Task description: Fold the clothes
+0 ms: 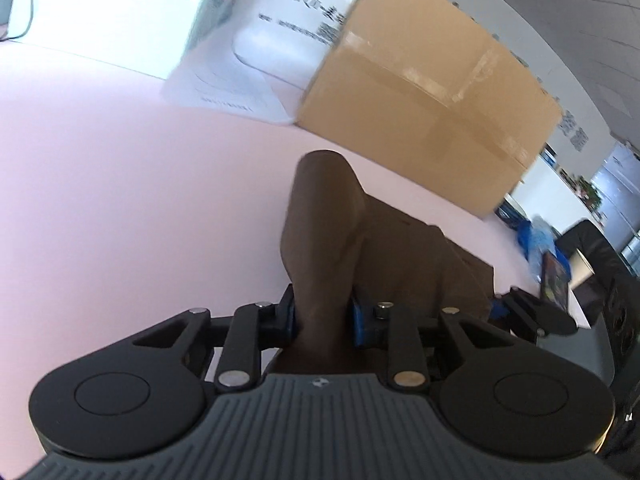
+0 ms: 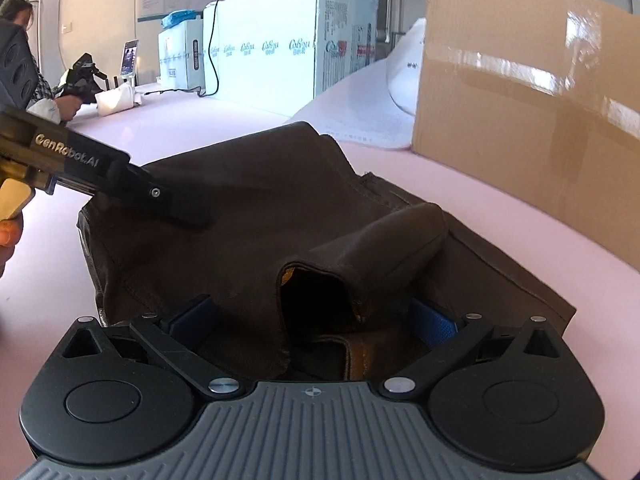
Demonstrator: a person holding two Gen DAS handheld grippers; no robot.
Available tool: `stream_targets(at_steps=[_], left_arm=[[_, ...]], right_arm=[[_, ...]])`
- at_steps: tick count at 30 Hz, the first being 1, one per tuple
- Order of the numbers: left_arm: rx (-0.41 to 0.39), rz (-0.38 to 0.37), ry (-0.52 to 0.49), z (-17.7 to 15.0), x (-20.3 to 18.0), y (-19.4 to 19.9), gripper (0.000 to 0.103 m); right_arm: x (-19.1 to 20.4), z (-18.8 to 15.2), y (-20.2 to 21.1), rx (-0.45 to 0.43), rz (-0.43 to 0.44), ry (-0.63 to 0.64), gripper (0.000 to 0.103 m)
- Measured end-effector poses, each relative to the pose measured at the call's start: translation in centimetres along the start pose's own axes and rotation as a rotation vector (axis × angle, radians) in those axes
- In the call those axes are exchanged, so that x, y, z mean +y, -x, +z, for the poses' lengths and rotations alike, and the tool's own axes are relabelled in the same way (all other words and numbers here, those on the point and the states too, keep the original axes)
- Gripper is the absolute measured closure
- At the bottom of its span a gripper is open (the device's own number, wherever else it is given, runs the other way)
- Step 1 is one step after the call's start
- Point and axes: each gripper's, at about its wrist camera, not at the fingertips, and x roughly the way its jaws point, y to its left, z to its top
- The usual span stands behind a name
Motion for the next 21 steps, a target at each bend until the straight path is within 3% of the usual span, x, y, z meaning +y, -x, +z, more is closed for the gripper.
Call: stream_targets(at_steps=[5, 7, 9, 10, 13, 21], left_arm=[[-0.028, 0.071, 0.015, 0.5, 1.4, -0.3, 0.081], [-0.045, 0.104, 0.011, 0.6, 1.7, -0.4, 0.081], [-0.059, 0.129, -0.001, 0.6, 2.1, -0.3, 0.081], [-0.064, 0.135, -0.004, 0.7, 2.3, -0.2, 0.081], [-0.069, 0.135, 0.007, 1.2, 2.6, -0.1, 0.081], [-0.118, 0.128, -0.031, 2.5, 0.9, 0.8, 0.083]], right_arm=[[-0.2, 0.3, 1.7, -0.095, -0.029, -0.031, 0.002], [-0.5, 0.5, 2.2, -0.091, 0.019, -0.074, 0.013], [-0.5, 0.6, 2.1, -0.057, 0.053, -0.101, 0.046], [-0.4, 0.6, 1.9, -0.039, 0.054, -0.102, 0.052], [-0.6, 0.1, 1.0, 0.017, 0.064, -0.106, 0.055], [-0.7, -0.3, 0.9, 0.005, 0.073, -0.114, 0.055]])
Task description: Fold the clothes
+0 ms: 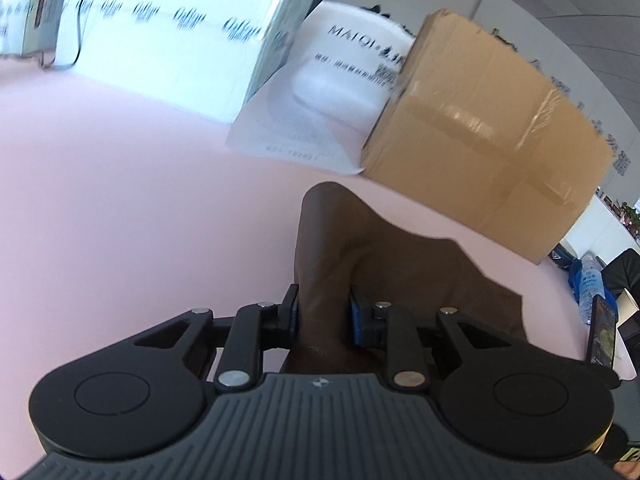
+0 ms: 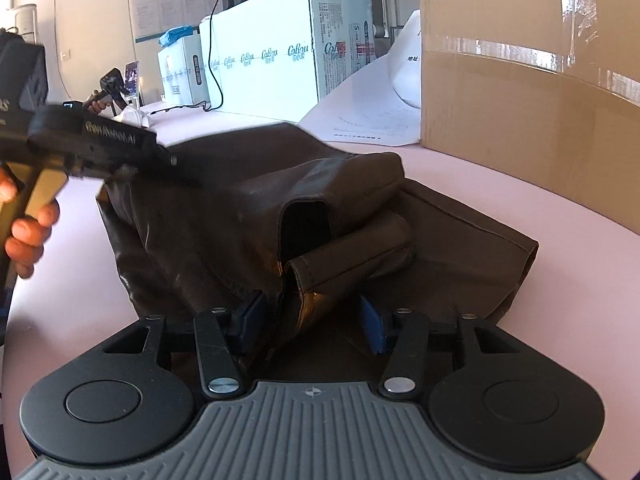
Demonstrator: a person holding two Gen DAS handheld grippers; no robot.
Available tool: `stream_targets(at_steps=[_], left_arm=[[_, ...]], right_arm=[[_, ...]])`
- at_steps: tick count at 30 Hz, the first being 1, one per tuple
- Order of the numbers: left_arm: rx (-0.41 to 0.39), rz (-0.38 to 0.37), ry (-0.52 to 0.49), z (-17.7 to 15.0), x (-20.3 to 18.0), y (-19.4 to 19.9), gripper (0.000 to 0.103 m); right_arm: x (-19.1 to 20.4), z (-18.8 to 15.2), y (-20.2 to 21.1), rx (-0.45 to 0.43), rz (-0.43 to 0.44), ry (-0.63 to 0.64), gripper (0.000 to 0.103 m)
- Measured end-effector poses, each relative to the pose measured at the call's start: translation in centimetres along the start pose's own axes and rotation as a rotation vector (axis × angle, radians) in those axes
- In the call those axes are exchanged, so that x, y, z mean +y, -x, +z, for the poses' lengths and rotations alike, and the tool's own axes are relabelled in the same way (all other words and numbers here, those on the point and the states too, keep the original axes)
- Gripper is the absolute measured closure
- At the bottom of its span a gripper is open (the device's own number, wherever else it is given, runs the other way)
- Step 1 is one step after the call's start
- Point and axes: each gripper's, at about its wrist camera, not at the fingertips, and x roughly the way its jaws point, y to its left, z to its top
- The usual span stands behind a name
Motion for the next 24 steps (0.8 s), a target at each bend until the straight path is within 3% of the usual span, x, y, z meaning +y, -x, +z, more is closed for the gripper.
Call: stream_targets(at_steps=[10, 15, 21, 24], left_arm=[[-0.076, -0.123, -0.061, 0.9, -4.1, 2.0, 0.085], [-0.048, -0.222, -0.128, 0.0, -6.8, 2.2, 0.085], [0.012, -0.316, -0.110, -1.4, -7.9, 1.7, 0.086], [0.089, -0.385, -0.067, -2.0, -8.0, 0.2, 0.100]], right_arm=[[-0.4, -0.1, 0.1, -0.010, 0.022, -0.028, 0.053], [-0.8, 0.0, 0.1, -0.016, 0.044, -0.059, 0.053], [-1.5, 0.1, 0.2, -0.024, 0.075, -0.108, 0.053], [-2.0, 0.1, 0.2, -0.031, 0.095, -0.146, 0.053]])
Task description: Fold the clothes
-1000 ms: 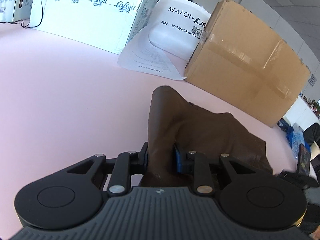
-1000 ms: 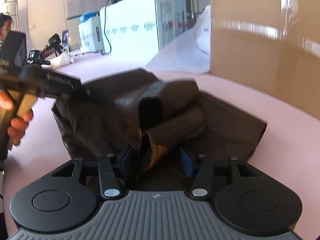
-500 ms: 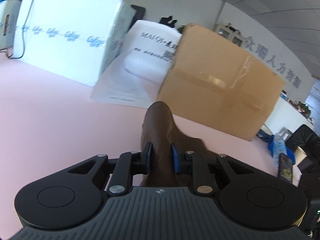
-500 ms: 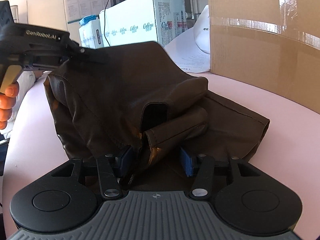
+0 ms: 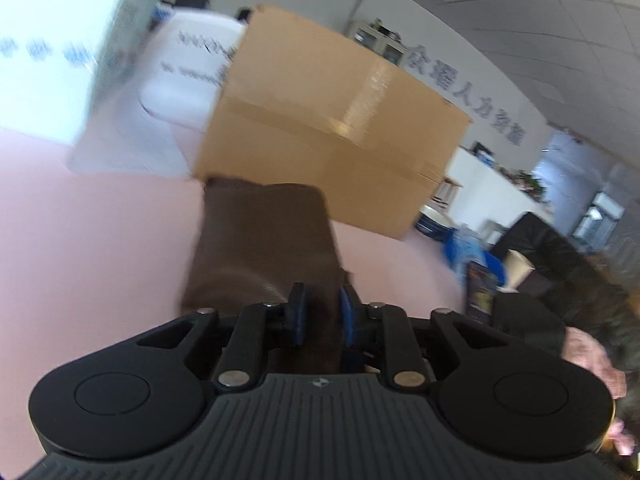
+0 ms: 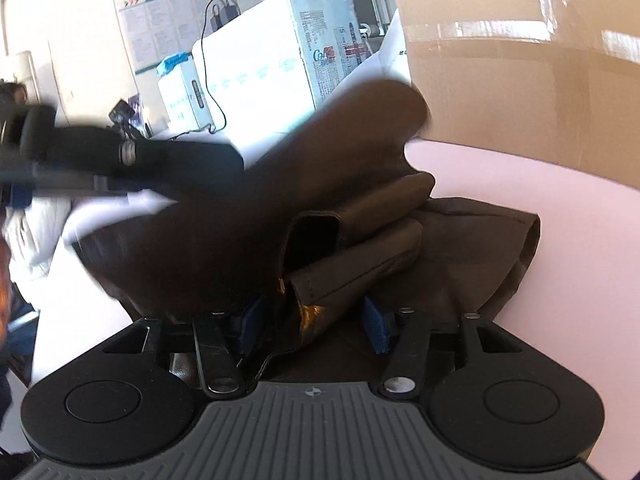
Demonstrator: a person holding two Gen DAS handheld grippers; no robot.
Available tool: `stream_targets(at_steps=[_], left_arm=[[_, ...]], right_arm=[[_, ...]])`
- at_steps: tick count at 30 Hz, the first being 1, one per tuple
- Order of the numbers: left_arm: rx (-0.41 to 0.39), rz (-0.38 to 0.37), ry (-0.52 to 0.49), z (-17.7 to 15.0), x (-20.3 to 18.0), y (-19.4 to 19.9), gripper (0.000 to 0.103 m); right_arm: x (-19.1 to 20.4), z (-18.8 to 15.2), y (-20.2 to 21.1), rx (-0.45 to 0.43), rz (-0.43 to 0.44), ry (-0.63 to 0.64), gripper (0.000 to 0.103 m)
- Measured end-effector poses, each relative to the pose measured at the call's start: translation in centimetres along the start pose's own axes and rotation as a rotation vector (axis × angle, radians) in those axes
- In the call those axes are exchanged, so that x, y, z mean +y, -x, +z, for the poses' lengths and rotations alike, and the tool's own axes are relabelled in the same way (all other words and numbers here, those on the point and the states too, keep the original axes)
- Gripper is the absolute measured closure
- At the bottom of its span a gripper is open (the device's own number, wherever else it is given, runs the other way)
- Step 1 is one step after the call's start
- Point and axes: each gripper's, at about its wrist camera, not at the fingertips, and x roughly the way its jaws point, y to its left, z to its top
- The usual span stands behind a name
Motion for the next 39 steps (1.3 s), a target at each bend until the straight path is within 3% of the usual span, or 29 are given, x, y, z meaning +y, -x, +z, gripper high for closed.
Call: stream_targets(at_steps=[5, 10, 14, 20, 22, 25, 26, 27, 28, 32, 33, 36, 39], left_arm=[[0.044, 0.031, 0.004, -1.2, 0.7, -1.9, 0.103], [0.043, 0.016, 0.030, -1.5, 1.7, -2.3, 0.103], [0.028, -0.018, 0.048, -2.0, 2.4, -2.1, 0.102], [-0.020, -0.083, 0.093, -2.5, 4.2, -1.1, 0.101], [-0.031, -0.092, 0.114, -2.7, 4.8, -0.9, 0.101], [-0.026, -0.124, 0.106, -3.2, 5.2, -1.2, 0.101], [-0.030, -0.130, 0.091, -3.4, 5.0, -1.3, 0.101], [-0.035, -0.135, 0.077, -3.6, 4.9, -1.4, 0.101], [-0.037, -0.137, 0.062, -3.7, 4.8, -1.5, 0.101], [-0.038, -0.134, 0.024, -3.8, 4.4, -1.5, 0.101], [-0.042, -0.137, 0.023, -3.9, 4.5, -1.4, 0.101], [-0.047, -0.140, 0.021, -4.0, 4.6, -1.2, 0.101], [-0.051, -0.135, 0.010, -4.2, 4.5, -1.2, 0.101]], right_arm=[[-0.4, 0.1, -0.1, -0.005, 0.018, -0.021, 0.051], [-1.4, 0.2, -0.2, -0.016, 0.066, -0.093, 0.041], [-1.7, 0.6, 0.8, -0.039, 0.026, -0.122, 0.029], [-1.6, 0.5, 2.3, -0.071, -0.054, -0.105, 0.029], [-1.9, 0.6, 3.3, -0.130, -0.073, -0.126, 0.027], [-3.1, 1.1, 5.6, -0.269, -0.102, -0.217, 0.013], [-3.5, 1.4, 6.1, -0.312, -0.098, -0.262, 0.007], [-4.0, 2.0, 5.9, -0.319, -0.036, -0.313, 0.006], [-4.5, 2.6, 5.7, -0.318, 0.037, -0.364, 0.006], [-3.6, 4.1, 2.8, -0.227, 0.125, -0.404, 0.006], [-3.1, 4.4, 1.7, -0.193, 0.097, -0.394, 0.006], [-2.8, 4.6, -0.5, -0.129, 0.144, -0.399, 0.009], [-2.7, 4.7, -0.4, -0.164, 0.115, -0.394, 0.013]])
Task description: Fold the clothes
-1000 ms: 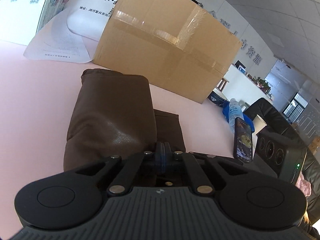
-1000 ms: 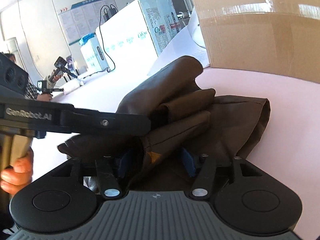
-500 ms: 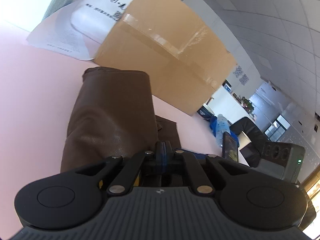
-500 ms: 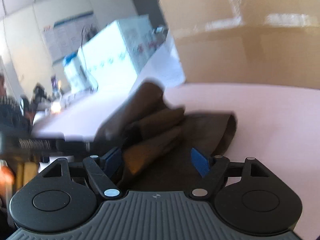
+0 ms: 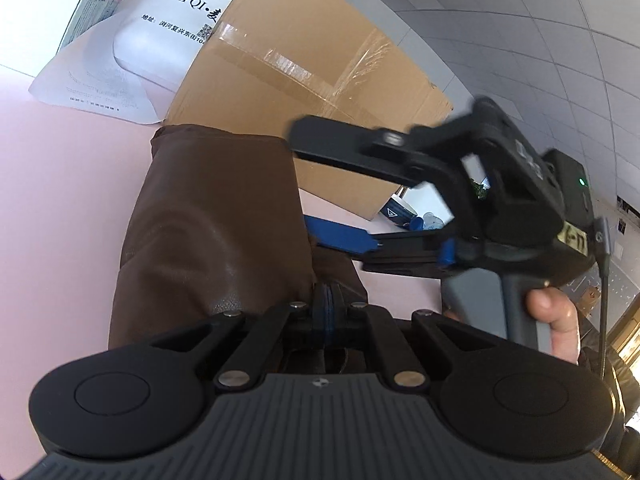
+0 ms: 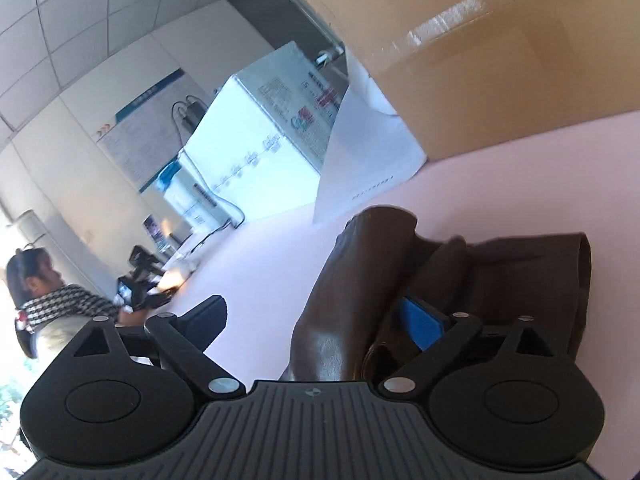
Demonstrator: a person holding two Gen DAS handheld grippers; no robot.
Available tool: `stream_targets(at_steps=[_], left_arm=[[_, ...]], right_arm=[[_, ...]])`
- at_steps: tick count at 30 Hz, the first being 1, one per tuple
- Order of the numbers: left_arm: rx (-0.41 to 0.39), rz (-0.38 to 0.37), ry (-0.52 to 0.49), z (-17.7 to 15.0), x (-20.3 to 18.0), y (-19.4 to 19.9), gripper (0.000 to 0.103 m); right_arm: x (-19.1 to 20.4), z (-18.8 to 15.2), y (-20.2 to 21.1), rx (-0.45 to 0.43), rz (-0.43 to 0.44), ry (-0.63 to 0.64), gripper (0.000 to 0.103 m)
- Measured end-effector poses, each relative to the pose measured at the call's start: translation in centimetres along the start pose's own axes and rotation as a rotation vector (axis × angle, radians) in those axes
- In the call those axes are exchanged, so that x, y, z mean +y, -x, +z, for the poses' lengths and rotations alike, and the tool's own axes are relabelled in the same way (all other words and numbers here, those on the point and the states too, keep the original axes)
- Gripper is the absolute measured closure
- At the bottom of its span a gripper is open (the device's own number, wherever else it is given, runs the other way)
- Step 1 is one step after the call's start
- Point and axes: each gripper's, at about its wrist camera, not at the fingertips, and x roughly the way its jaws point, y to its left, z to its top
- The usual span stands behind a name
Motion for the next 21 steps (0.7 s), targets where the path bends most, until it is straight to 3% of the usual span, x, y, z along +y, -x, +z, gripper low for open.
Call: stream_targets(at_steps=[5, 6, 9, 13, 16, 17, 18, 20, 21], left_arm=[[-0.001, 0.003, -0.010, -0.2, -0.1, -0.2, 0.101], [-0.001, 0.005, -0.013, -0.2, -0.2, -0.2, 0.101], [0.000, 0.007, -0.014, -0.2, -0.2, -0.2, 0.101], [0.002, 0.012, -0.022, -0.3, -0.3, -0.2, 0.101], [-0.001, 0.008, -0.024, -0.2, -0.4, -0.2, 0.101], [-0.003, 0.003, -0.024, -0.2, -0.4, -0.2, 0.101], [-0.005, -0.003, -0.024, -0.2, -0.4, -0.2, 0.101], [-0.020, -0.033, -0.033, -0.2, -0.5, 0.2, 0.085], [-0.037, -0.056, -0.044, -0.3, -0.7, 0.6, 0.084]], right_arm=[[-0.1, 0.7, 0.2, -0.040, 0.037, 0.003, 0.014], [-0.1, 0.9, -0.2, -0.006, 0.060, -0.005, 0.014], [-0.6, 0.2, -1.7, 0.059, -0.001, -0.040, 0.014], [-1.7, -0.7, -3.7, 0.126, 0.008, -0.093, 0.014], [-0.3, -1.3, -4.9, 0.157, -0.012, 0.023, 0.015], [0.2, -1.5, -5.0, 0.162, -0.030, 0.068, 0.029], [0.6, -1.8, -5.1, 0.166, -0.048, 0.109, 0.068], [0.7, -2.0, -5.2, 0.175, -0.060, 0.126, 0.078], [0.3, -1.8, -4.7, 0.163, -0.034, 0.090, 0.082]])
